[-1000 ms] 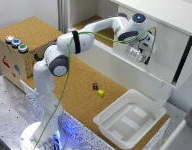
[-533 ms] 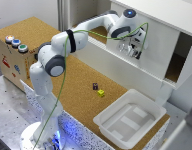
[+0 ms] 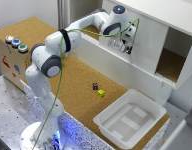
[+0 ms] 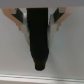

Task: Move the sliding door to the left

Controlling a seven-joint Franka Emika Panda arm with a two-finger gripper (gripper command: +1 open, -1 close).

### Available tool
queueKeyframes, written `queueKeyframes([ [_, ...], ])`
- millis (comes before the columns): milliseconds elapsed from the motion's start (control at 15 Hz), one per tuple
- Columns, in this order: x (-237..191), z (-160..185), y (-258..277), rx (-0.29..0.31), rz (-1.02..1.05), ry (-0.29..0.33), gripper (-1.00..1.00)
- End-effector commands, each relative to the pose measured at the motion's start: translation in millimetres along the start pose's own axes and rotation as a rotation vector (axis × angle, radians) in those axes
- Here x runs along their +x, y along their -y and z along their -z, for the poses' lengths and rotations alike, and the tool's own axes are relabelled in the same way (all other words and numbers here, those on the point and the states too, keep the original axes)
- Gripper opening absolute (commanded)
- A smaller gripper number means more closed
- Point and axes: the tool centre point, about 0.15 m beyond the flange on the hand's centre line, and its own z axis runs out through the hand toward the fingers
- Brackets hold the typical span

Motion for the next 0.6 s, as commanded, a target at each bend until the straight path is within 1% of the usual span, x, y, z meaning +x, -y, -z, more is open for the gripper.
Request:
queueKeyframes([
  [0, -17, -47, 69, -0.16, -0.001, -0.028, -1.0],
  [200, -17, -43, 88, -0.189, 0.013, -0.021, -1.0],
  [333, -15, -45, 100, -0.201, 0.046, -0.034, -1.0],
  [467, -11, -50, 115, -0.17, 0.069, -0.055, -1.0],
  [533, -10, -55, 124, -0.156, 0.069, -0.046, -1.0],
])
